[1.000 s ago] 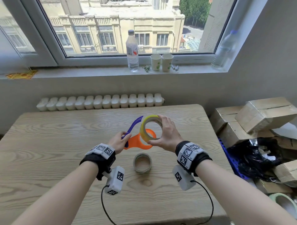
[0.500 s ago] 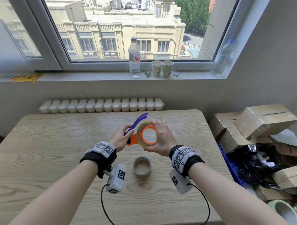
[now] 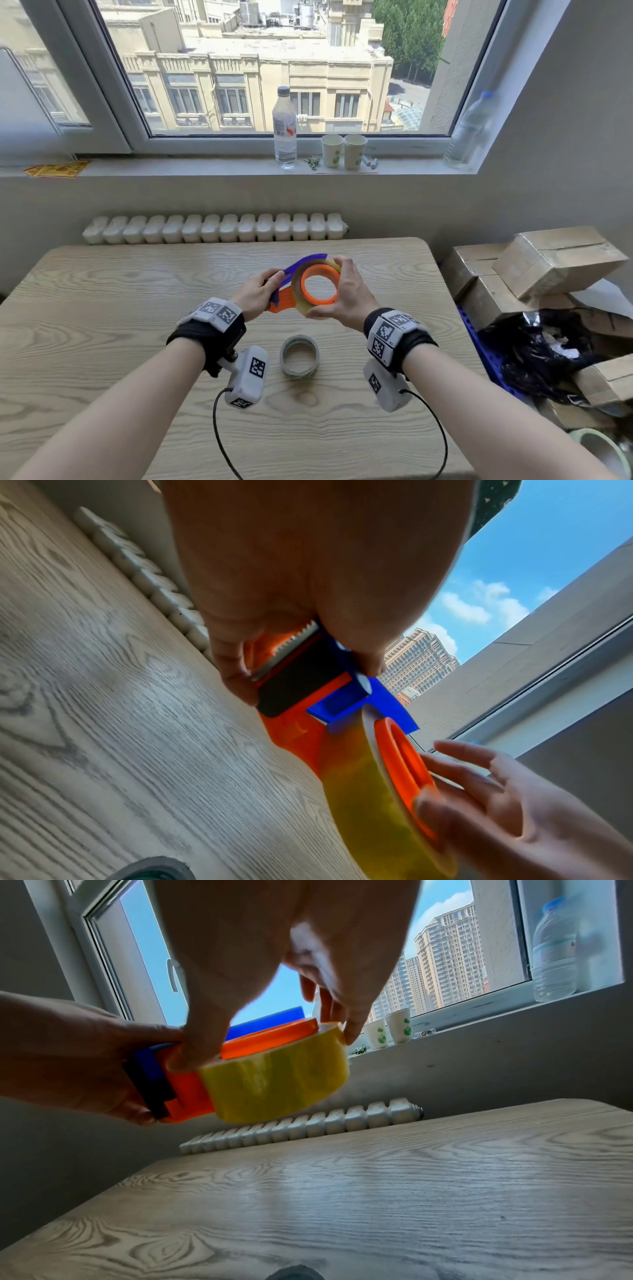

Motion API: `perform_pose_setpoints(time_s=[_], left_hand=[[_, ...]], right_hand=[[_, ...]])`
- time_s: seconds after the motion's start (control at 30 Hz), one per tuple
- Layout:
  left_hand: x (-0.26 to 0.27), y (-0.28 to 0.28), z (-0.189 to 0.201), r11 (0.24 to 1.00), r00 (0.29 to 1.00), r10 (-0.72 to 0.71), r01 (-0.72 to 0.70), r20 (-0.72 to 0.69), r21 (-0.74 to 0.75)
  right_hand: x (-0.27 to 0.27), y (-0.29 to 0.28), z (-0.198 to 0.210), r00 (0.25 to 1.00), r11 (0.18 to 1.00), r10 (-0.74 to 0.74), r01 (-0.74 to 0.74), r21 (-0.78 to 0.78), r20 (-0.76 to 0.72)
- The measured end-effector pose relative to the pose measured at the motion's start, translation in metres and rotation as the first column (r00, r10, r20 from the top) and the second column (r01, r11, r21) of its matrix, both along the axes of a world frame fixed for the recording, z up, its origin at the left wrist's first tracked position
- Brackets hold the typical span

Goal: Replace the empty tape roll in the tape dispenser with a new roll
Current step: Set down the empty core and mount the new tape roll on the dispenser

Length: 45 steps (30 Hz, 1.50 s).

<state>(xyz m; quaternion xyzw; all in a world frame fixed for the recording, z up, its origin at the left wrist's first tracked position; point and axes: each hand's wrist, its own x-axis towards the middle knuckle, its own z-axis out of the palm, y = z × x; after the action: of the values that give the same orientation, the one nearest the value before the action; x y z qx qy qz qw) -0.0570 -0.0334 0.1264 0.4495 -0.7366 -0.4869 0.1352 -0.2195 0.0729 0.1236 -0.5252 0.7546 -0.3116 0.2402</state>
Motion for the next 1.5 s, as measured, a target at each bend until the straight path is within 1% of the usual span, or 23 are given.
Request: perform_pose_setpoints(time_s=[0.07, 0.1, 0.2, 0.23, 0.33, 0.4, 0.5, 0.57, 0.63, 0.67, 0.73, 0.8, 0.87, 0.93, 1.0, 1.07, 1.13, 1.2, 1.3, 1.5], left_hand=[[0.003, -0.002, -0.001, 1.0, 1.0, -0.018, 0.018, 0.025, -0.012], [0.004, -0.004, -0.001, 0.999, 0.998, -0.039, 0.04, 0.045, -0.013], [0.008, -0.006, 0.006, 0.986, 0.976, -0.137, 0.15, 0.168, -0.067], [0.009, -0.006, 0.01, 0.977, 0.962, -0.166, 0.19, 0.219, -0.093], [0.011, -0.006, 0.021, 0.95, 0.918, -0.218, 0.277, 0.331, -0.142], [0.011, -0.006, 0.026, 0.945, 0.906, -0.234, 0.297, 0.352, -0.139], [0.013, -0.007, 0.027, 0.943, 0.909, -0.247, 0.306, 0.335, -0.134], [0.014, -0.008, 0.027, 0.956, 0.935, -0.228, 0.268, 0.27, -0.12], [0.012, -0.01, 0.027, 0.983, 0.98, -0.162, 0.17, 0.116, -0.068], [0.012, -0.013, 0.027, 0.994, 0.995, -0.1, 0.101, 0.016, -0.032], [0.012, -0.017, 0.027, 0.997, 0.99, 0.054, -0.045, -0.13, 0.068], [0.012, -0.02, 0.028, 0.973, 0.966, 0.177, -0.142, -0.188, 0.184], [0.012, -0.019, 0.028, 0.947, 0.959, 0.222, -0.17, -0.177, 0.271], [0.011, -0.013, 0.029, 0.933, 0.974, 0.181, -0.125, -0.137, 0.338], [0.008, -0.005, 0.031, 0.919, 0.985, 0.112, -0.052, -0.134, 0.391], [0.005, 0.0, 0.033, 0.905, 0.973, 0.097, 0.001, -0.209, 0.424], [0.001, 0.002, 0.037, 0.882, 0.942, 0.122, 0.042, -0.314, 0.469], [-0.002, 0.004, 0.042, 0.854, 0.901, 0.151, 0.088, -0.407, 0.513], [-0.004, 0.005, 0.049, 0.827, 0.857, 0.14, 0.175, -0.495, 0.535], [-0.006, 0.005, 0.053, 0.831, 0.84, 0.147, 0.182, -0.523, 0.526]], right_hand=[[-0.001, -0.002, 0.005, 0.999, 1.0, -0.02, 0.019, 0.015, 0.042], [-0.003, -0.005, 0.007, 0.999, 0.999, -0.026, 0.025, 0.026, 0.031], [-0.009, -0.011, 0.012, 0.994, 0.995, -0.005, 0.016, 0.104, -0.106], [-0.011, -0.013, 0.013, 0.992, 0.991, 0.0, 0.017, 0.13, -0.126], [-0.012, -0.016, 0.011, 0.994, 0.982, -0.011, 0.032, 0.184, -0.11], [-0.011, -0.016, 0.008, 0.994, 0.982, -0.008, 0.028, 0.185, -0.112], [-0.01, -0.016, 0.004, 0.985, 0.983, 0.036, -0.004, 0.184, -0.171], [-0.01, -0.017, 0.003, 0.983, 0.985, 0.038, -0.007, 0.175, -0.177], [-0.012, -0.017, 0.004, 0.988, 0.986, 0.02, 0.006, 0.164, -0.153], [-0.014, -0.018, 0.004, 0.991, 0.987, 0.008, 0.014, 0.159, -0.134], [-0.016, -0.018, 0.006, 0.997, 0.989, -0.025, 0.036, 0.142, -0.075], [-0.017, -0.018, 0.008, 0.994, 0.99, -0.087, 0.078, 0.119, 0.067], [-0.017, -0.02, 0.01, 0.95, 0.985, -0.151, 0.122, 0.122, 0.273], [-0.015, -0.022, 0.013, 0.876, 0.981, -0.186, 0.143, 0.129, 0.445], [-0.011, -0.025, 0.017, 0.795, 0.978, -0.208, 0.165, 0.126, 0.57], [-0.007, -0.026, 0.022, 0.737, 0.976, -0.215, 0.181, 0.12, 0.64], [-0.004, -0.027, 0.025, 0.701, 0.976, -0.216, 0.185, 0.12, 0.679], [-0.002, -0.027, 0.025, 0.671, 0.976, -0.213, 0.181, 0.122, 0.71], [0.001, -0.027, 0.025, 0.638, 0.975, -0.217, 0.175, 0.134, 0.739], [0.002, -0.028, 0.031, 0.623, 0.979, -0.202, 0.151, 0.137, 0.756]])
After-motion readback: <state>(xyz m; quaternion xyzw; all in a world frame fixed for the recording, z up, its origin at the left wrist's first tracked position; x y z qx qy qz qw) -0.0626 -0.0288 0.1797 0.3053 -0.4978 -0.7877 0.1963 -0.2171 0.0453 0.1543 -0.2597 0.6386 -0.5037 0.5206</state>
